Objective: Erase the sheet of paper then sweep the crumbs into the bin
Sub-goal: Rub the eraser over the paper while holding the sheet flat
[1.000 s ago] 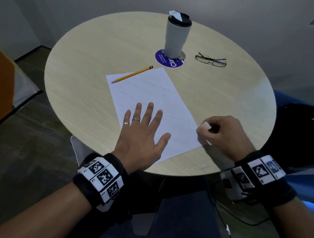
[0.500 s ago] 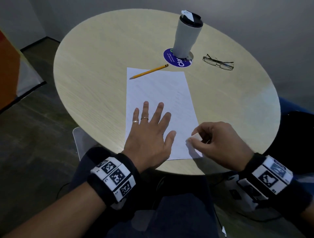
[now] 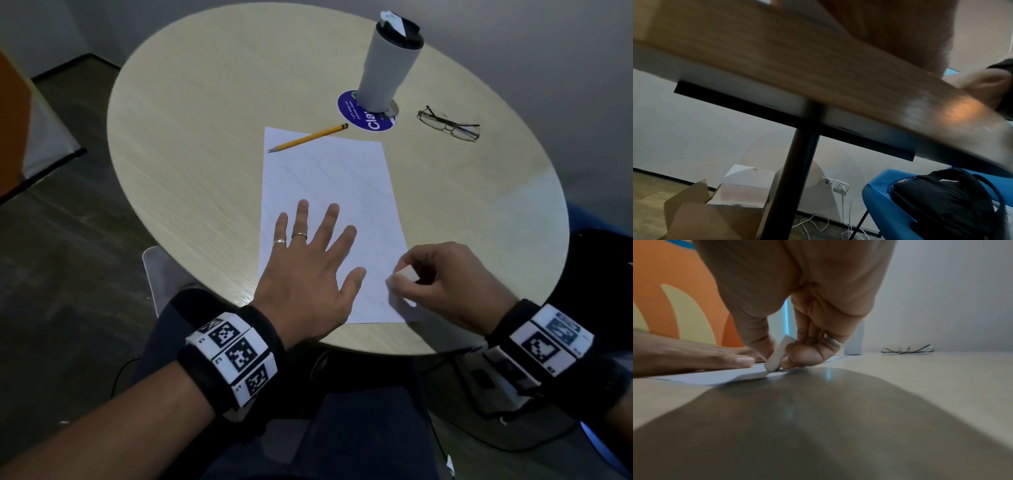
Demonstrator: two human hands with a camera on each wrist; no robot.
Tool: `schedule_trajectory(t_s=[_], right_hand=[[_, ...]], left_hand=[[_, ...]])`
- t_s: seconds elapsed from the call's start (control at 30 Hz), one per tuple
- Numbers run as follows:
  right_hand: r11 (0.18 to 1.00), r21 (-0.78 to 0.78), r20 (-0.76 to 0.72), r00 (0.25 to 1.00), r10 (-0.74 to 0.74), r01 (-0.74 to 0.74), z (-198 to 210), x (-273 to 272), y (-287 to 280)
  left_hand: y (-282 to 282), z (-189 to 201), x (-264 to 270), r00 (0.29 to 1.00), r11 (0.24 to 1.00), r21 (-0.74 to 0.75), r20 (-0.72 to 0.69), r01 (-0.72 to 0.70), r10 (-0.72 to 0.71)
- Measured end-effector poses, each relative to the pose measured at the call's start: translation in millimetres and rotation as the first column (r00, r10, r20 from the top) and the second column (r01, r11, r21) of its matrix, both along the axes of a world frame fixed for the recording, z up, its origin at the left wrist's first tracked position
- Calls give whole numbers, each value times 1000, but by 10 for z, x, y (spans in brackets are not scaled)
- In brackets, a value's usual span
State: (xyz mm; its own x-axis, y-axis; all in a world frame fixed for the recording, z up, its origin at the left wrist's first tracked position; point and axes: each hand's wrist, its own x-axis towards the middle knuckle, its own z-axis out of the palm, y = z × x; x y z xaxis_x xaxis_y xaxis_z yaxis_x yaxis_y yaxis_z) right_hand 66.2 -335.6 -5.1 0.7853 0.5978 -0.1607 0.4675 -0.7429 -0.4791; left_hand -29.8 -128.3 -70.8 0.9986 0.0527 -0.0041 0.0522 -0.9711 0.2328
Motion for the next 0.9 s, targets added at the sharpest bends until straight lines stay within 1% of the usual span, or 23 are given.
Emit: schedule_trajectory(t_s=[0.1,0.13,0.2,0.23,0.27,0.33,0.4,0.47,0.57,0.6,0.67,0.73,0.8,0.9], right_hand=[[998,-26,46,997,-63,64,48,150,-107],[999,-16,60,997,-50,51,60,125,-88],[1000,-5,58,998,26,-25,77,-6,22],[997,-11,52,996,70,-70,60,-78,69],[996,-21,42,995,86,-85,40,-99,80],[1000,-22,12,1000,18,-18,36,3,-7],[999,-21,32,999,-42,43,53,113,-113],[999,-15,54,998,-43,44,59,80,-115],[998,-8,55,997,58,-58,17,-124,24],[998,-13,46,997,56,-55,1,-120,19],[1000,-18,6,1000,-24,24,22,11,-85],[998,-25,30,998,-59,60,59,99,-166],[1000,0,48,998,-30,30,87,25,-119],[997,16,26,997,75,-75,42,-176,42]], left_hand=[[-4,-4,-2,1000,1000,-3,-1,-4,4],[-5,1,-2,1000,1000,-2,0,-4,4],[-3,6,2,1000,1000,1,3,-2,2],[0,5,1,1000,1000,2,5,-2,2],[3,3,0,1000,1000,2,6,-2,2],[1,4,-1,1000,1000,3,0,4,-4],[-1,3,1,1000,1000,0,-2,0,0],[-3,6,1,1000,1000,-1,-3,0,0],[11,0,0,1000,1000,-3,5,6,-6],[16,0,0,1000,1000,-5,5,10,-10],[17,-3,-2,1000,1000,-6,3,17,-17],[11,-3,-6,1000,1000,-6,10,9,-9],[4,9,-1,1000,1000,-4,11,8,-8],[13,7,0,1000,1000,0,4,12,-12]])
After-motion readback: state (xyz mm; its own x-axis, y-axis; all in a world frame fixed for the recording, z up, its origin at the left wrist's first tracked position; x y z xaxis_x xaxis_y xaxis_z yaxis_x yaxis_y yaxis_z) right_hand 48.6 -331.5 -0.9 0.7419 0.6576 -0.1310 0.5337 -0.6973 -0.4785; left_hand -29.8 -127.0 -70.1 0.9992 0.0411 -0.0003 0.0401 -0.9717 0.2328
